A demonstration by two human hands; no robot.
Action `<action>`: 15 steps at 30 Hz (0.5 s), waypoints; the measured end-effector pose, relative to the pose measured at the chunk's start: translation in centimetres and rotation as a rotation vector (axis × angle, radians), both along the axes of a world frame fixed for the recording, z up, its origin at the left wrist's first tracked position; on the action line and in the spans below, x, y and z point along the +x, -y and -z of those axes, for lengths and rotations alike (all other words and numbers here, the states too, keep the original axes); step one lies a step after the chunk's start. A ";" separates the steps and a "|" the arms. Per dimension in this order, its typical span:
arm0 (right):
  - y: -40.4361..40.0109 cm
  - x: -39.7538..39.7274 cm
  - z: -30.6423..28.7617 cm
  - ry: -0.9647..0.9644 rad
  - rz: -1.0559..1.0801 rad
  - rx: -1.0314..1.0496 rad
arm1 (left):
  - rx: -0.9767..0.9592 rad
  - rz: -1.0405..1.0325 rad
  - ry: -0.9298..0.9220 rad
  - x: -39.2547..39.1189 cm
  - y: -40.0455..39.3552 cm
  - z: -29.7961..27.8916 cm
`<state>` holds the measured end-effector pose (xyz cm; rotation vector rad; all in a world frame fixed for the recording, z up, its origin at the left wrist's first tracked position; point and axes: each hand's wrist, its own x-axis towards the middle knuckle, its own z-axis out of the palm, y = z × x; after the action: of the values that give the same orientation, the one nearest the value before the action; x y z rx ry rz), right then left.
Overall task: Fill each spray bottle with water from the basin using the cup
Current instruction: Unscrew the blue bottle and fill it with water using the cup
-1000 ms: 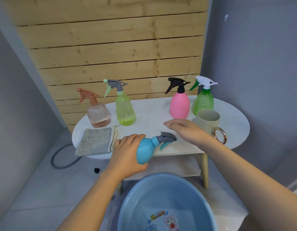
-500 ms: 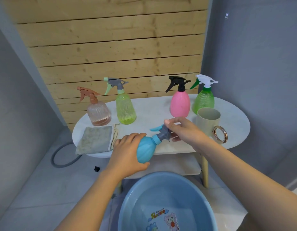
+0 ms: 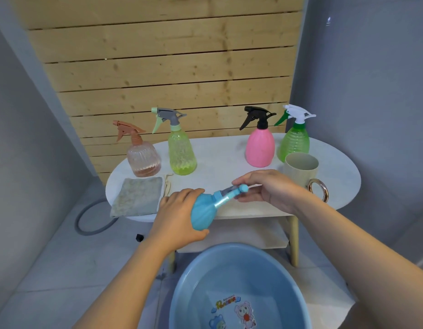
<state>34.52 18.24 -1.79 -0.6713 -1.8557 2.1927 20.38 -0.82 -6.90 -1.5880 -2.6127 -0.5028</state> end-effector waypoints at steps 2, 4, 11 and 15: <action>0.1 0.0 0.2 0.016 0.013 0.084 | -0.007 0.011 -0.026 -0.1 0.0 0.1; 0.1 0.0 0.8 0.082 0.014 0.357 | -0.012 0.018 -0.040 -0.1 0.0 -0.1; -0.5 -0.1 0.9 0.182 -0.076 0.608 | -0.020 0.009 0.070 0.0 0.0 -0.2; -1.5 0.4 1.2 0.101 -0.005 0.638 | -0.035 -0.033 0.167 -0.6 0.7 -0.5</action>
<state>34.90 19.71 -2.97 -0.6401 -2.4165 1.4371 19.82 -1.50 -6.39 -1.5740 -2.7779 -0.6155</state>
